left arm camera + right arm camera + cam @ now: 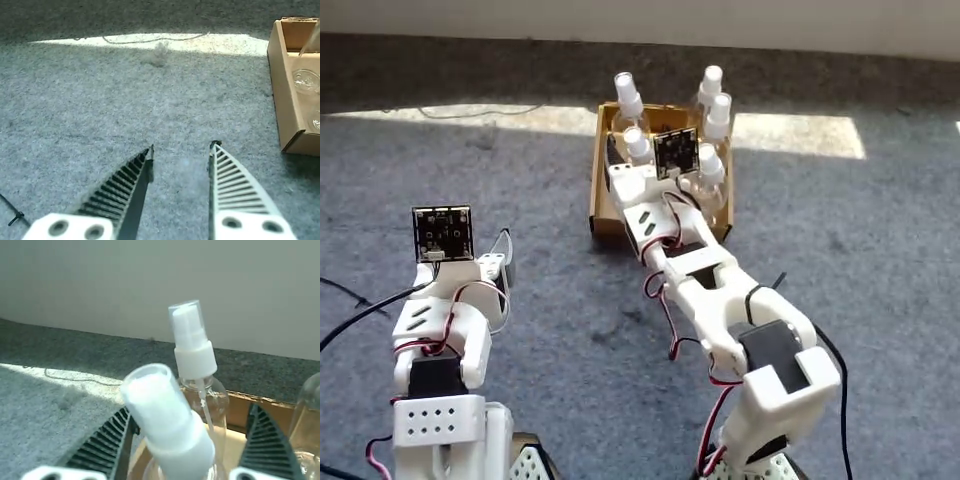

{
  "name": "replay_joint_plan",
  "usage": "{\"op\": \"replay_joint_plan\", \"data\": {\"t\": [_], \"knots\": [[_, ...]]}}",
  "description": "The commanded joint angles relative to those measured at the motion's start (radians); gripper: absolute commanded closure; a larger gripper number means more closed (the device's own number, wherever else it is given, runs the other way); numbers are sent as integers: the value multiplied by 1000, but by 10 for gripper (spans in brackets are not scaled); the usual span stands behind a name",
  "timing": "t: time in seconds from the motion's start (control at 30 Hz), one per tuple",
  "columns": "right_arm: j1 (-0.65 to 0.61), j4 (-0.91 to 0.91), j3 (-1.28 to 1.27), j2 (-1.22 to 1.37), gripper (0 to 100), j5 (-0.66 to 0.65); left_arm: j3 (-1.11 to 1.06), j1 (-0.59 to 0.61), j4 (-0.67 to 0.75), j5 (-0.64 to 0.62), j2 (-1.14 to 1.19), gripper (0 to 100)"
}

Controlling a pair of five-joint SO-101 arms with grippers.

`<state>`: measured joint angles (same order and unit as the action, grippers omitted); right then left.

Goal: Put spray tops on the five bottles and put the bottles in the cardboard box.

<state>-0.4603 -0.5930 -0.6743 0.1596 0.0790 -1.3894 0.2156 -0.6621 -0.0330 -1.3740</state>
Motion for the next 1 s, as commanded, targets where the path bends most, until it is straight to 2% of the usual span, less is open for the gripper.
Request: {"op": "replay_joint_plan", "data": {"t": [0.0, 0.13, 0.37, 0.7, 0.87, 0.97], "knots": [[-8, 15, 48, -85, 730, -9, 5, 1, 18, -3, -15, 822], [-8, 38, 51, -137, 730, -9, 5, 1, 18, -3, -15, 822], [-33, 237, 77, -272, 730, -11, 4, -16, 18, -3, -15, 822], [-114, 680, 349, -495, 730, -9, 4, -19, 18, -3, -15, 822], [-111, 809, 383, -616, 732, -9, 4, -13, 18, -3, -16, 822], [-108, 909, 329, -717, 802, -9, 4, -13, 18, -3, -16, 822]]}}
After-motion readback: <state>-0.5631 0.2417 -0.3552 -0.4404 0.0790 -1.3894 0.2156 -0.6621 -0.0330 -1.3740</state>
